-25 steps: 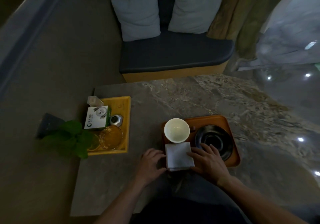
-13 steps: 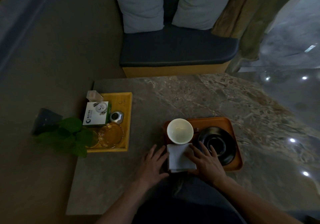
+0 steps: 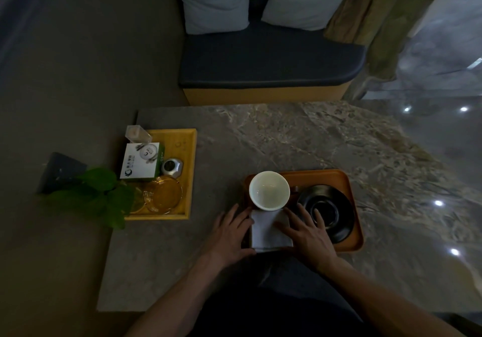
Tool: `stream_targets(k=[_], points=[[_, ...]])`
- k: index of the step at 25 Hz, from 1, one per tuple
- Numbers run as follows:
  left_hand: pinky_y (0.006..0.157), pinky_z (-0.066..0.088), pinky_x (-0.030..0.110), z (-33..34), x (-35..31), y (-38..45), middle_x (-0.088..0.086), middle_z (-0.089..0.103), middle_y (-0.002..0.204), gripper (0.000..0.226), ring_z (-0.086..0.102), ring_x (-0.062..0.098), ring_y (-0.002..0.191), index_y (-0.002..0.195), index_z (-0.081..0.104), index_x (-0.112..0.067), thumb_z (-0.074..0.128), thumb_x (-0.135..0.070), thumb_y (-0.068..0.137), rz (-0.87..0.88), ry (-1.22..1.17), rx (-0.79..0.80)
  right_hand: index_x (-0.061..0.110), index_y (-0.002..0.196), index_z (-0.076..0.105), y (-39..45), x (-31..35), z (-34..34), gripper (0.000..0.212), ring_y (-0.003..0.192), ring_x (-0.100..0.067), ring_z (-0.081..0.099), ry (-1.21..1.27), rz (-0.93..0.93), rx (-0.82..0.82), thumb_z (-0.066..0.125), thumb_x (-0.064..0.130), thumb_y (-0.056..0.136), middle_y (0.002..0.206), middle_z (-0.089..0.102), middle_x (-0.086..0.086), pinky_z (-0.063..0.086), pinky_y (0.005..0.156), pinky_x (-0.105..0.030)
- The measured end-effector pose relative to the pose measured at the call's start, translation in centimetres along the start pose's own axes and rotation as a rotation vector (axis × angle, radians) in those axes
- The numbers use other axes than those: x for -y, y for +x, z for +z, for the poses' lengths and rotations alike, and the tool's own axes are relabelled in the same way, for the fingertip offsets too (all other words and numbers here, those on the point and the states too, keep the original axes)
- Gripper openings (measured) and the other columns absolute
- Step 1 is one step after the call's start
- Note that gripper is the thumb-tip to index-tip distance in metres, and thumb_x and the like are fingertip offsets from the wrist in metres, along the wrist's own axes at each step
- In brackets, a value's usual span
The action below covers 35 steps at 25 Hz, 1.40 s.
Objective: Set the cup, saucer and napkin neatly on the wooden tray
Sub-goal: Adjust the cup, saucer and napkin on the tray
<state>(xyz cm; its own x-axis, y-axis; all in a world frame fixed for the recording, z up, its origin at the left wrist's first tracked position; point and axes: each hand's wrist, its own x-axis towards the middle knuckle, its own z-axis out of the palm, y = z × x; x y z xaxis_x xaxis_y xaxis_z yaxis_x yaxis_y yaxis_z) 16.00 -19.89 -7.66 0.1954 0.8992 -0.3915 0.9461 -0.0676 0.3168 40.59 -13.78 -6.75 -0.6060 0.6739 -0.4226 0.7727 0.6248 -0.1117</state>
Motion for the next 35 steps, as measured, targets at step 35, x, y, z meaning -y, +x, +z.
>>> stream_targets(k=[35], points=[[0.112,-0.011,0.058,-0.2,-2.5,0.8,-0.003,0.025,0.159,0.08,0.007,0.023,0.148,0.144,0.034,-0.032,0.054,-0.071,0.077,-0.043,0.059,0.024,0.032,0.138,0.035,0.5,-1.1,-1.0,0.065,0.146,-0.037,0.005,-0.04,-0.069,-0.015,0.054,0.058,0.082,0.158,0.023,-0.006,-0.001,0.11,-0.067]])
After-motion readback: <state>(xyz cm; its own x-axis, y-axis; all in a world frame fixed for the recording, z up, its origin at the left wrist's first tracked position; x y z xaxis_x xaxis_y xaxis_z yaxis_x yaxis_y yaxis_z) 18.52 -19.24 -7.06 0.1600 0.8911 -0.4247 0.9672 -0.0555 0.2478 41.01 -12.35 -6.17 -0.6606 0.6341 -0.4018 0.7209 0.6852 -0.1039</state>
